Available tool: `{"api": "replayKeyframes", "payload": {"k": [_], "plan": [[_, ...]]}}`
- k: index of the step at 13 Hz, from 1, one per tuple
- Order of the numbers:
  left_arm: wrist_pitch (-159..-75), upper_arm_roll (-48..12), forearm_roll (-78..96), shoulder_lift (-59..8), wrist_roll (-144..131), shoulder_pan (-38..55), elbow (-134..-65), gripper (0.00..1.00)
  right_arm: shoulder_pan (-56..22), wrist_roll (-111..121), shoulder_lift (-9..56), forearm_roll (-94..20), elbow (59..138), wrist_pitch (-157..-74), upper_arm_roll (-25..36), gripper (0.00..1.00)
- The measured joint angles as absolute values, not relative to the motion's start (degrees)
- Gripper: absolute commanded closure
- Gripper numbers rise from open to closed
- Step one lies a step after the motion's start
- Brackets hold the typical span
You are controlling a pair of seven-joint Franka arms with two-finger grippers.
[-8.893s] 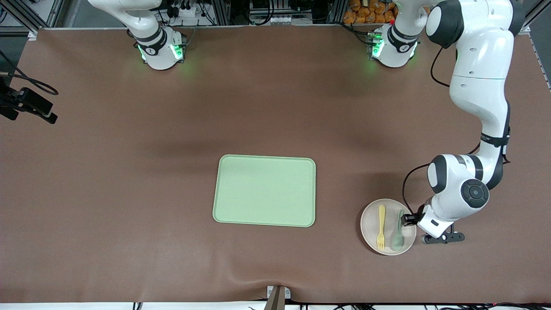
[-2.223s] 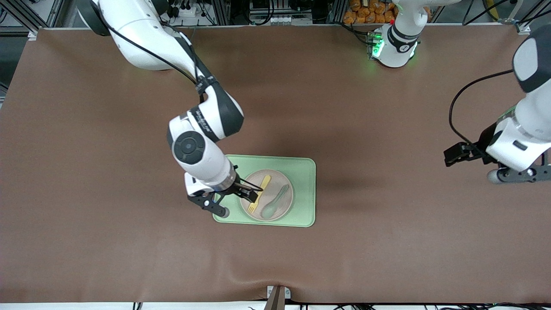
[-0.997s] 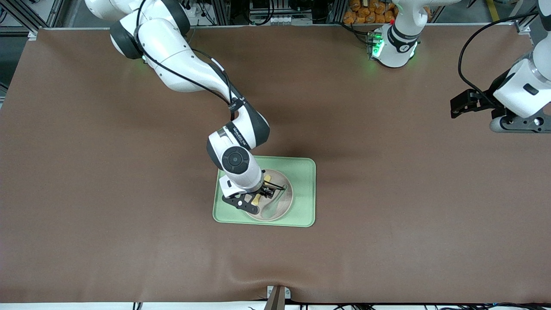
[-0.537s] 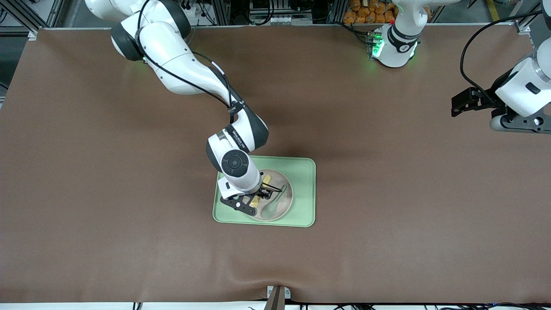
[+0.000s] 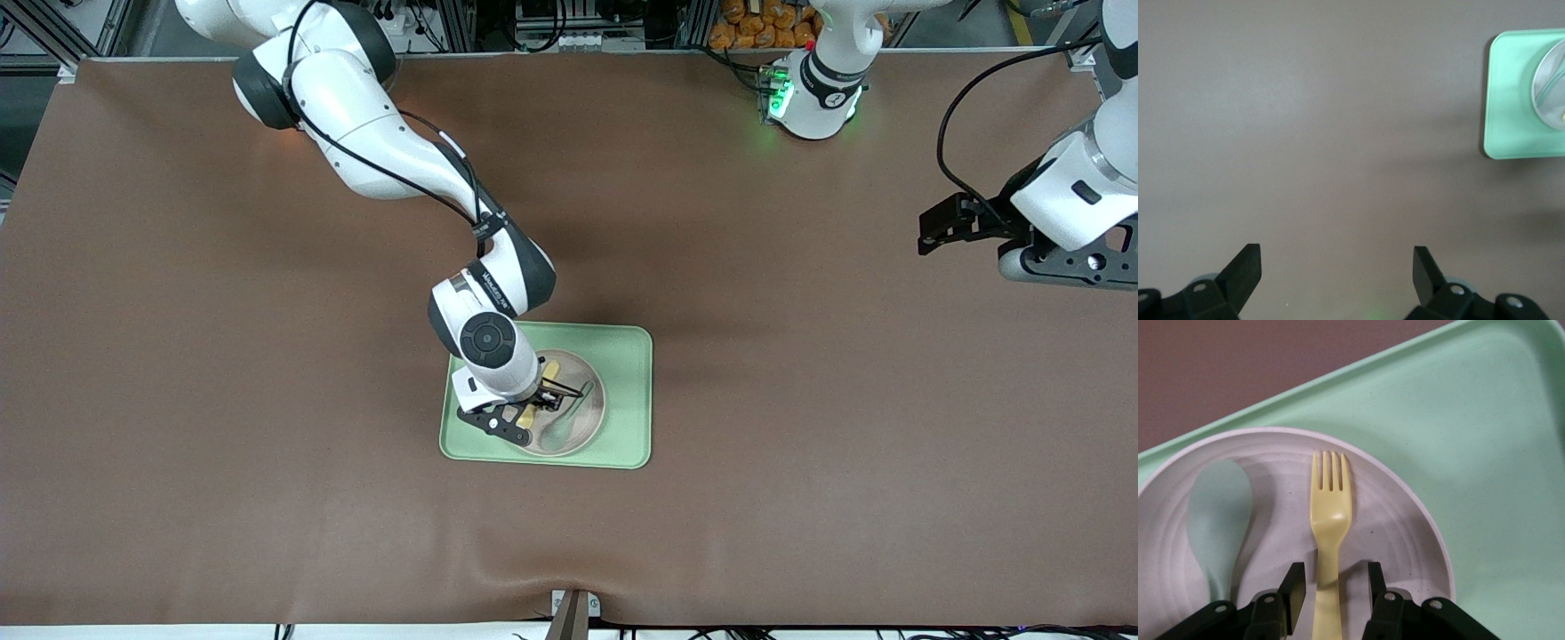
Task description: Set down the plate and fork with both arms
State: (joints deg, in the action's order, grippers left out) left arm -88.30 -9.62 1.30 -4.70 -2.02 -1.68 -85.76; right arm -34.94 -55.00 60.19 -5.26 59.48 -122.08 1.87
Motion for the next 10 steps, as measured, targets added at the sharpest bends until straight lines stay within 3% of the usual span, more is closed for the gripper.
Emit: {"api": "replayKeyframes", "payload": {"k": [2,3,5,10], "plan": [[-88.8,-9.6,1.3,-3.7,-2.1,-1.7,-86.6,0.00,-34.9,-55.0,60.4,-5.3,59.5,-122.3,1.8,0.63],[-89.2,-9.7,1.3,-2.7,-2.1,-1.6,-87.5,0.00,-34.9,-55.0,60.4,-5.3,59.5,-122.4,1.8,0.79],[-89.7,-9.7,1.3,-0.9,-2.4,-1.6,-88.9,0.00,-34.9,-55.0,60.4,-5.3,59.5,-122.4,1.8,0.92],[-90.4,-9.5,4.0,-0.2,-4.9,-1.7,-89.8,0.00,-34.9,-55.0,60.4,-5.3,58.9,-122.2,1.9,0.98]]}}
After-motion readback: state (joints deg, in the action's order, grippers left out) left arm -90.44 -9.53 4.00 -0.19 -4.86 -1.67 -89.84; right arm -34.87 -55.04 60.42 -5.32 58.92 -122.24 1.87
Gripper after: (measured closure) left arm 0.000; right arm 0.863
